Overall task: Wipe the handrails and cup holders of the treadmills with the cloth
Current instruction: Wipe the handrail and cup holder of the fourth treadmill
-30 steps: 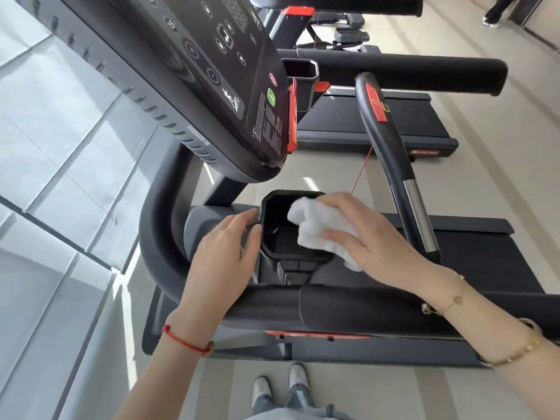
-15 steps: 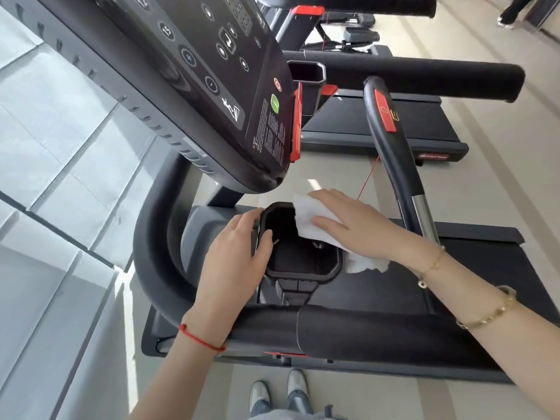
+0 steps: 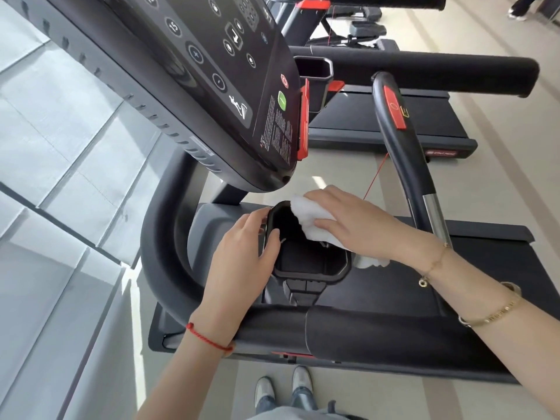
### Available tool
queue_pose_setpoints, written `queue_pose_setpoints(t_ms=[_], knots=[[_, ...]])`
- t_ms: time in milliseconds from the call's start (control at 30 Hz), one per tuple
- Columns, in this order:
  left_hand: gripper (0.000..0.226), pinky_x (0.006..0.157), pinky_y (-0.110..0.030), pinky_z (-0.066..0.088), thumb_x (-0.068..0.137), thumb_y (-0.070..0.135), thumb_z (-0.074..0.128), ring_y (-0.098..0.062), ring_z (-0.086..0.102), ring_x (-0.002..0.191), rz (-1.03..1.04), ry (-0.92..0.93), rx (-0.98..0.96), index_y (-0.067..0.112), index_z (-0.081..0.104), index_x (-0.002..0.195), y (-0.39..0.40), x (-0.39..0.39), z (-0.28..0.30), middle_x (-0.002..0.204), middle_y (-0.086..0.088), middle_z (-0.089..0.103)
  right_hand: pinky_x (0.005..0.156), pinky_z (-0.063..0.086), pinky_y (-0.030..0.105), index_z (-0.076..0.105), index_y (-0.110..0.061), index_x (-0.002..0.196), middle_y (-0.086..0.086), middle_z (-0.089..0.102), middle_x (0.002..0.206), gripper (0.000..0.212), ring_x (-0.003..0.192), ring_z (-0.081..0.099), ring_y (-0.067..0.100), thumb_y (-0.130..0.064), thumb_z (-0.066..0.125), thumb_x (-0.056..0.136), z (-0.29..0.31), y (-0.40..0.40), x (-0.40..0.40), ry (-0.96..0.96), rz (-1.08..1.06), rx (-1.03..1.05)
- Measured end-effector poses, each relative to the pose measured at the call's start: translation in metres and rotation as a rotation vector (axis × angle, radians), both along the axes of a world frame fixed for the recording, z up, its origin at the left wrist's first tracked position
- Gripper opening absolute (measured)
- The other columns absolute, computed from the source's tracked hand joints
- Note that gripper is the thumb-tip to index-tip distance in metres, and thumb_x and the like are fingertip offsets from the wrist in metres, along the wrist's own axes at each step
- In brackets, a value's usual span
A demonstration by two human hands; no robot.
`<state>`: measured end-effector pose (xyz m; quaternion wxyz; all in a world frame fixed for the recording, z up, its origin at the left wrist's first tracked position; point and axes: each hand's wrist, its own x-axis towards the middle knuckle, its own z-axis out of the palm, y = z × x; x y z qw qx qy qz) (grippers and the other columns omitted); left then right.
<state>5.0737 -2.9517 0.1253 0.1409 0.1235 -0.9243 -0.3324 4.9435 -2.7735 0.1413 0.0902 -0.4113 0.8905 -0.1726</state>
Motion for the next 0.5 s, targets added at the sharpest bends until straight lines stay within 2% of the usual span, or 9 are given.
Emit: queue_pose_setpoints(t_ms=[167,233,367,500], knots=[[0.031,0.073,-0.019,0.041,0.095,0.031,0.055,-0.011,0.060,0.096,0.004,-0.001,-0.011,0.020,0.057,0.123,0.000,0.000,-0.001,0.110,0.007,0.064,0.070,0.033,0.033,0.037,-0.032,0.137,-0.009,0.045,0.131,0.036,0.112,0.047,0.019,-0.033,0.041,0.101,0.005,-0.044,-0.002,0.083,0.138,0.064],[0.030,0.075,-0.020,0.043,0.094,0.031,0.055,-0.010,0.061,0.096,-0.002,-0.001,-0.005,0.020,0.058,0.123,-0.001,0.000,-0.001,0.110,0.008,0.064,0.069,0.032,0.032,0.037,-0.035,0.138,-0.010,0.046,0.131,0.037,0.112,0.047,0.017,-0.035,0.041,0.101,0.004,-0.043,0.000,0.089,0.112,0.047],[0.038,0.084,-0.026,0.049,0.095,0.031,0.054,-0.007,0.060,0.103,-0.014,-0.002,0.013,0.022,0.056,0.131,-0.001,0.000,0.000,0.117,0.009,0.064,0.078,0.032,0.032,0.035,-0.031,0.140,-0.002,0.044,0.124,0.039,0.110,0.045,0.021,-0.031,0.042,0.101,0.000,-0.011,0.018,0.006,-0.141,-0.078],[0.037,0.082,-0.019,0.042,0.095,0.032,0.053,-0.008,0.059,0.102,-0.008,-0.008,0.011,0.021,0.056,0.131,-0.001,-0.002,-0.002,0.117,0.008,0.064,0.091,0.028,0.025,0.022,-0.026,0.148,0.001,0.032,0.129,0.050,0.114,0.037,0.015,-0.031,0.040,0.102,-0.003,0.002,0.048,-0.130,-0.306,-0.164]])
